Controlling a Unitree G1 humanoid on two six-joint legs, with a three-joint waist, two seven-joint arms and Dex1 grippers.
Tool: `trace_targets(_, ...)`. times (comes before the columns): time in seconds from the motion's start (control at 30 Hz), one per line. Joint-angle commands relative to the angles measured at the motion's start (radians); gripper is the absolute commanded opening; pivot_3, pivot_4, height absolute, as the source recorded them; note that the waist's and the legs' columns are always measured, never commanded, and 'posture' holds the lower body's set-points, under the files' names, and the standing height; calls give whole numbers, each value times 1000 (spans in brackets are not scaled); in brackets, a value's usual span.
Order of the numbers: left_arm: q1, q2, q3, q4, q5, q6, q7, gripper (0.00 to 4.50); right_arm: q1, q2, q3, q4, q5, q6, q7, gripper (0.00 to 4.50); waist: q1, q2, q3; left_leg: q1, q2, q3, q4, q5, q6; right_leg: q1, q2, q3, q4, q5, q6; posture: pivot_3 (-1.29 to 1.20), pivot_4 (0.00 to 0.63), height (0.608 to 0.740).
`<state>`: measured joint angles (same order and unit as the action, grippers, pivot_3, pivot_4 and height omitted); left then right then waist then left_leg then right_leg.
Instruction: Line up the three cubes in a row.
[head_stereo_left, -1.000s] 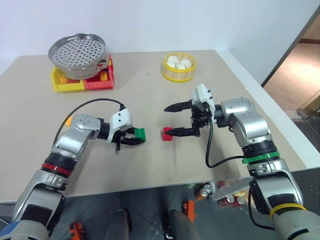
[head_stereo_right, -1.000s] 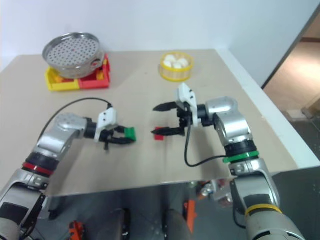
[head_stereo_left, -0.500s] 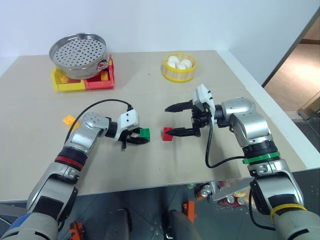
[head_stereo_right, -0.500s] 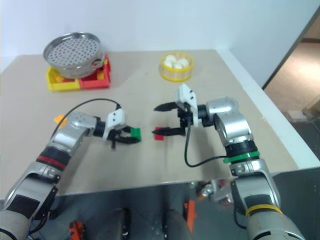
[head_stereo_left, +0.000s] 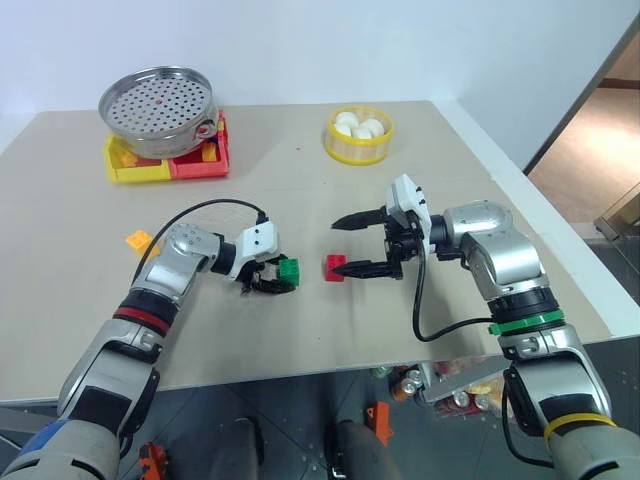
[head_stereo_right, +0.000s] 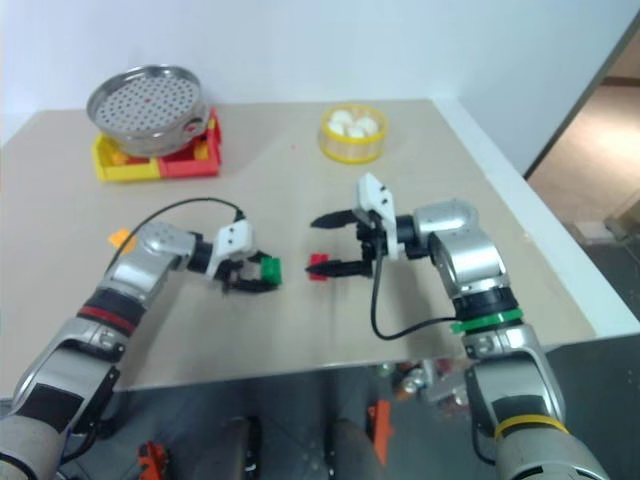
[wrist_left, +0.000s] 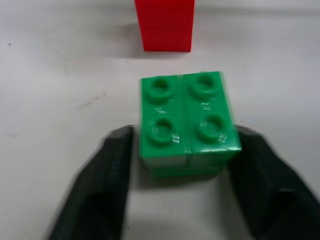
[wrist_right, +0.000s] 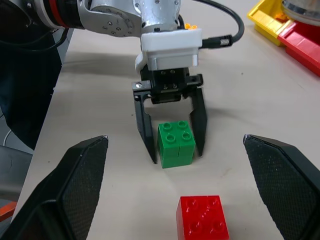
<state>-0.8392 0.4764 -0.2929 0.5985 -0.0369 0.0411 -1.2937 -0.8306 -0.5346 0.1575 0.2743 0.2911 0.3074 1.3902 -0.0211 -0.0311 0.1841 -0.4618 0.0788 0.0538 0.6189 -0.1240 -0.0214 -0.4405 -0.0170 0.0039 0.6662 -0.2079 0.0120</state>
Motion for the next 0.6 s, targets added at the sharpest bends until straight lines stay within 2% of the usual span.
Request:
trace_targets(0.03,-12,23,3,-41,9,-15,-25,4486,-6,-11,-21,-39,20,-6,2,4500,0,0,0,0,0,0,0,0,0,0,0,0,0,0,0,0,150,740)
trace_targets(0.13,7,58,12,-120,-6,17,-47,4486,-10,-10,-21,-35,20,-7,3,4500,0,0,0,0,0,0,-1,0,0,0,0,0,0,1,2,0,150,740)
trace_targets(0.23,58,130,53,-290,-57,115,-73,4486,-18,-9,-25,-34,25,-3,3,4500,-2,0,0,0,0,0,-1,0,0,0,0,0,0,1,2,0,150,740)
trace_targets(0.37,158,243,168,-537,-160,313,-41,4486,-31,-5,-40,-43,48,39,-10,4500,-4,0,0,0,2,0,-2,0,0,-1,2,0,1,0,2,0,150,740)
trace_targets(0.47,228,283,299,-672,-234,447,63,4486,-29,3,-62,-58,81,73,-32,4500,-2,0,0,0,3,-1,-2,0,0,-1,2,-1,1,-2,-3,0,150,740)
trace_targets(0.6,336,233,525,-768,-263,521,332,4486,-30,50,-117,-76,145,109,-107,4500,0,0,0,0,2,-1,-1,0,0,0,1,-1,1,-2,-2,0,150,740)
